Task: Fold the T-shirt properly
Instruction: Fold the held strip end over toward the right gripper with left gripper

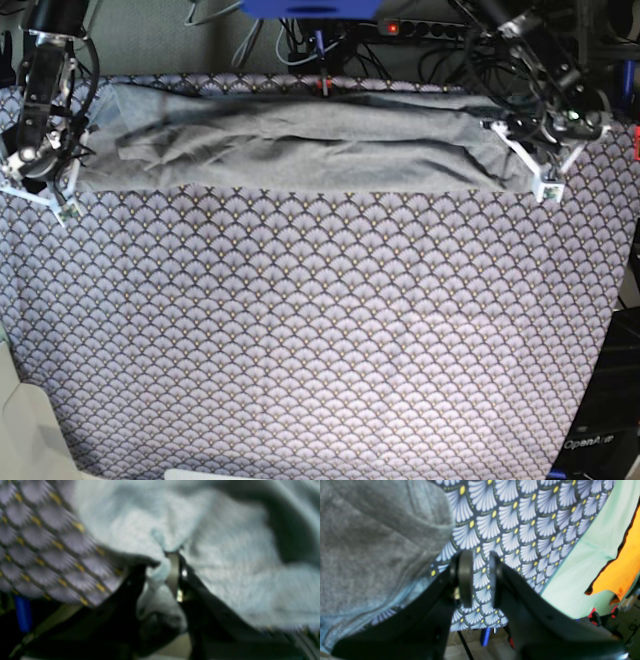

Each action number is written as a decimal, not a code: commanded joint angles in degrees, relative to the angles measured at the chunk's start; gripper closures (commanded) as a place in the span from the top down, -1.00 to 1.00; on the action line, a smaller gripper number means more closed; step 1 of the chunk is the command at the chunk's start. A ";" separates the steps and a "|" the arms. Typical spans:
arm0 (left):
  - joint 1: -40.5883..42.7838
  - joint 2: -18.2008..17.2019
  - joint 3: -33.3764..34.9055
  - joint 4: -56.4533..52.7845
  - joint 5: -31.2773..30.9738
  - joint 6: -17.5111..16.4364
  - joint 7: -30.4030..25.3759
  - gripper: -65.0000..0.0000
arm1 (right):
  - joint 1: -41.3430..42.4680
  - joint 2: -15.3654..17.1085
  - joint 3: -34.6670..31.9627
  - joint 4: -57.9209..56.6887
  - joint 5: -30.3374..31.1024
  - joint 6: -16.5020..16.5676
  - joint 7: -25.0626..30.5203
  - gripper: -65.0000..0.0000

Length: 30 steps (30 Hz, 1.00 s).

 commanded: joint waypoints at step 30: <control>2.81 2.69 45.81 11.89 -0.45 -0.14 2.10 -1.00 | 0.69 0.90 -1.46 0.80 -0.47 -0.03 0.23 -0.60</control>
